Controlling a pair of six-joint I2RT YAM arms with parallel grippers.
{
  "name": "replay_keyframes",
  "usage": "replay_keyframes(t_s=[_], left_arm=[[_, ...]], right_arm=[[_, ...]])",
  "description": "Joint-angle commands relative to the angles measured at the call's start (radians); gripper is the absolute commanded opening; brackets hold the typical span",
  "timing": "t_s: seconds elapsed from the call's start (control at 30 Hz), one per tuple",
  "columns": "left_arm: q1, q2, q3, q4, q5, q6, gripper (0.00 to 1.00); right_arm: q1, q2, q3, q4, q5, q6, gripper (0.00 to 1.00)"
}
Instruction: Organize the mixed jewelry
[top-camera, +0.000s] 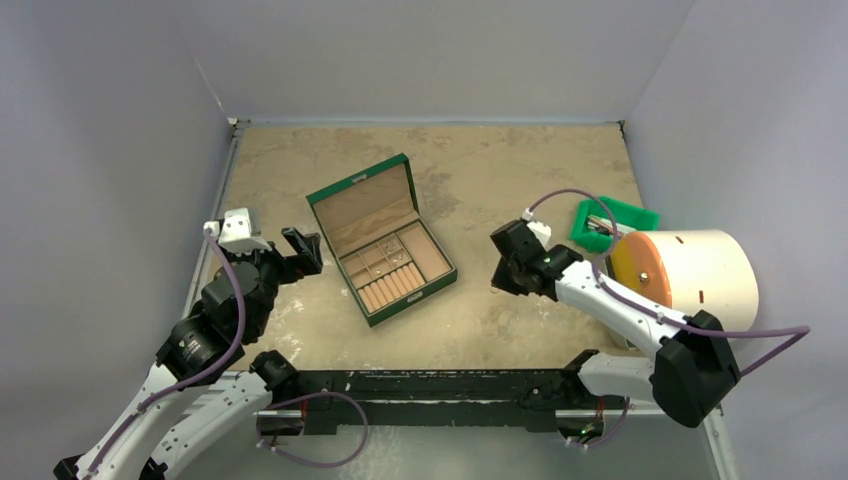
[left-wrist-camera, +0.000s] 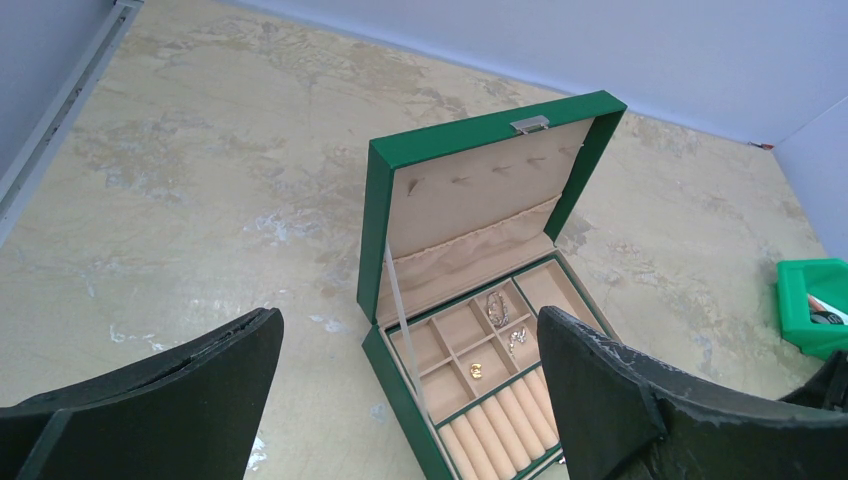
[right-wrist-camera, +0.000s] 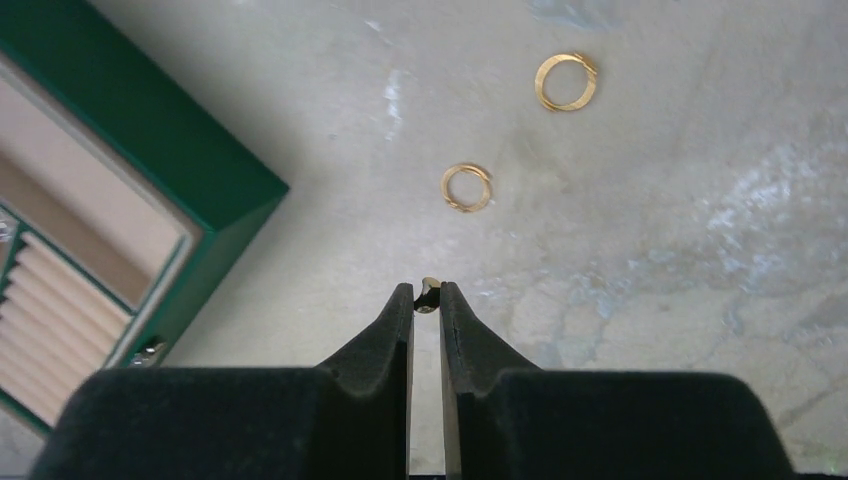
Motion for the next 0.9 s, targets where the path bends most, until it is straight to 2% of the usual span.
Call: replay_keyframes(t_s=[0.0, 0.2, 0.47, 0.87], left_arm=[[0.005, -0.009, 0.034, 0.034, -0.007, 0.002, 0.99], [0.006, -0.009, 0.034, 0.035, -0.008, 0.002, 0.99], [0.005, -0.015, 0.034, 0.033, -0.010, 0.002, 0.99], [0.007, -0.019, 0.033, 0.033, -0.009, 0.000, 0.99]], right_arm=[[0.010, 0.041, 0.099, 0.099, -0.049, -0.116, 0.00], [0.068, 0.125, 0.218, 0.150, -0.069, -0.161, 0.00], [0.192, 0.327, 0.444, 0.169, -0.039, -0.193, 0.00], [0.276, 0.605, 0.655, 0.260, -0.155, -0.186, 0.00]])
